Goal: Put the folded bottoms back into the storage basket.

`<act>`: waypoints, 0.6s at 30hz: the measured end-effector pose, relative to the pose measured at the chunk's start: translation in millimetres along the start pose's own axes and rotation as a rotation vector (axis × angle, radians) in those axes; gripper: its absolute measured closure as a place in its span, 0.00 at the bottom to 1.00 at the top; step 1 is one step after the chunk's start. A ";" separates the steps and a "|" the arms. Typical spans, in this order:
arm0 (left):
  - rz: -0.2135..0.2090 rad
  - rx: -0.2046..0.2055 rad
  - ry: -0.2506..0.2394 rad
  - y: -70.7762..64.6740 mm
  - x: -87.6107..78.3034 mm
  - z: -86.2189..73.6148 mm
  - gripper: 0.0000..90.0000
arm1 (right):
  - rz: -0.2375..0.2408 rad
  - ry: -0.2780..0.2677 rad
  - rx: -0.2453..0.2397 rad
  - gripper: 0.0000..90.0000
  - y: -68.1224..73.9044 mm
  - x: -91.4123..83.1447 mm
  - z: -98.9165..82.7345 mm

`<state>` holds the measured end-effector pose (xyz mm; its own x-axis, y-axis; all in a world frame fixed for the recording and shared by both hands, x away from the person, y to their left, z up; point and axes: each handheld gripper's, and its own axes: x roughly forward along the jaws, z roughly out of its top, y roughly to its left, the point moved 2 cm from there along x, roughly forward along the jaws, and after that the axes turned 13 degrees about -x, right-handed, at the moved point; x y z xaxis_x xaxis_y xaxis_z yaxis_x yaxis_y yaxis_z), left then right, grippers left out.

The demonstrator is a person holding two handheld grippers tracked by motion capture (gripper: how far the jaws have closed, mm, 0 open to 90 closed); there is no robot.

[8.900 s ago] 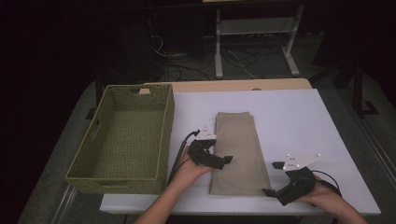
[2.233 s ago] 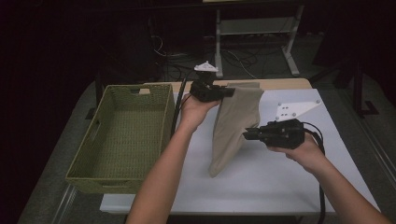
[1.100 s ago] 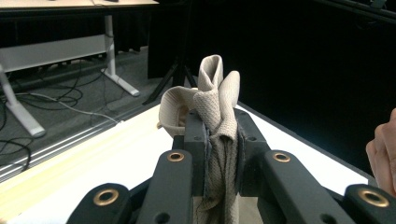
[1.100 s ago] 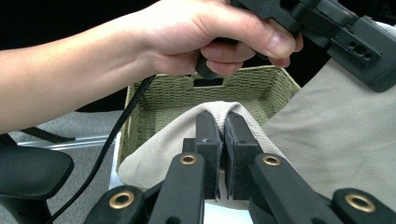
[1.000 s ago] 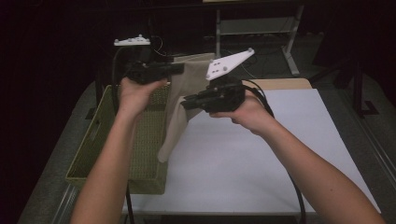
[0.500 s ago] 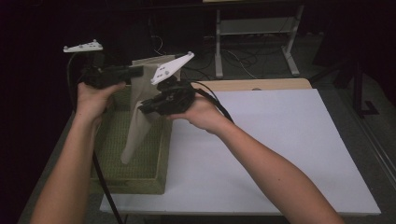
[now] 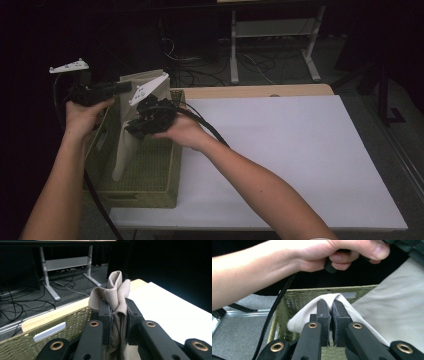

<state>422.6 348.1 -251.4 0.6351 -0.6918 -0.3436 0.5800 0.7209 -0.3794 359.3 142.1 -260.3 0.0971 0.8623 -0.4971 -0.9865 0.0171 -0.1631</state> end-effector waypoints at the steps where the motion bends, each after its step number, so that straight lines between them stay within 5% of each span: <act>1: 0.007 -0.005 -0.001 3.1 0.9 -2.8 0.86 | 0.001 0.007 0.002 0.94 0.7 5.1 -1.8; 9: 0.037 -0.042 0.000 26.7 8.5 -23.6 0.86 | 0.012 0.041 0.029 0.94 4.9 37.6 -19.2; 18: 0.063 -0.077 0.047 39.2 18.8 -50.5 0.86 | 0.025 0.059 0.067 0.94 8.9 54.2 -41.6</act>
<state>431.5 361.2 -316.1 0.6437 -0.6474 -0.4080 0.4972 0.7591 -0.4201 361.3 167.9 -324.2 0.0780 0.8318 -0.5496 -0.9951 0.0317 -0.0933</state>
